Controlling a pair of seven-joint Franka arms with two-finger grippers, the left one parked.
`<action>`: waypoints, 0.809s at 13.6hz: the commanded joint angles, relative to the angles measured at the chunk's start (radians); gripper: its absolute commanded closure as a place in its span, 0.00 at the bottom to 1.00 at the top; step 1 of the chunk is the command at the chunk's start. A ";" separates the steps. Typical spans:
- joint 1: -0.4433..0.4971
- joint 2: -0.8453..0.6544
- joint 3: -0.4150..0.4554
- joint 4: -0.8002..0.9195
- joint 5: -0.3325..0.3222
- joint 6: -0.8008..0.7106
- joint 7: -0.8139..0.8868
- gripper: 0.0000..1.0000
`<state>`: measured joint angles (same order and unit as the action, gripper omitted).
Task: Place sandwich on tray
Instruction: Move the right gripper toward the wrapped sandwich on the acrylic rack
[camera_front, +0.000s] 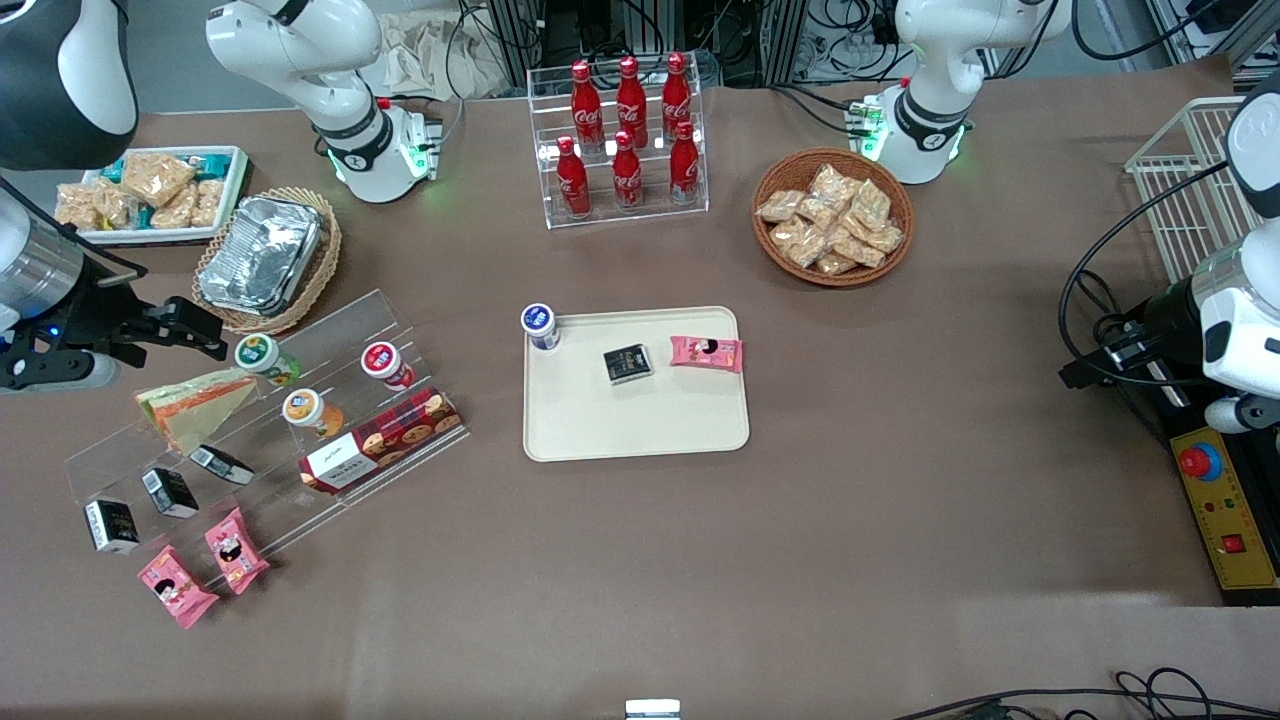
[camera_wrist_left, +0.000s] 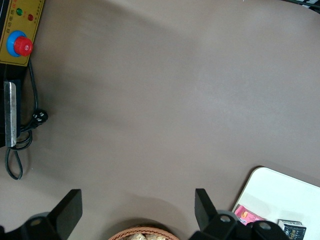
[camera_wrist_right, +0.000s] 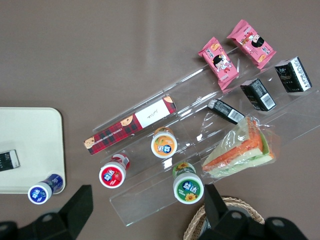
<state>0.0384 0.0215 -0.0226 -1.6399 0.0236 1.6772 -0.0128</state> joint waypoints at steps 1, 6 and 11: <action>-0.009 0.005 0.004 0.015 -0.008 0.004 -0.010 0.01; 0.001 0.008 0.009 0.008 -0.145 0.036 0.001 0.01; -0.012 0.026 0.001 0.002 -0.136 0.024 0.302 0.01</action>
<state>0.0358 0.0315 -0.0252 -1.6428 -0.0939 1.7033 0.1585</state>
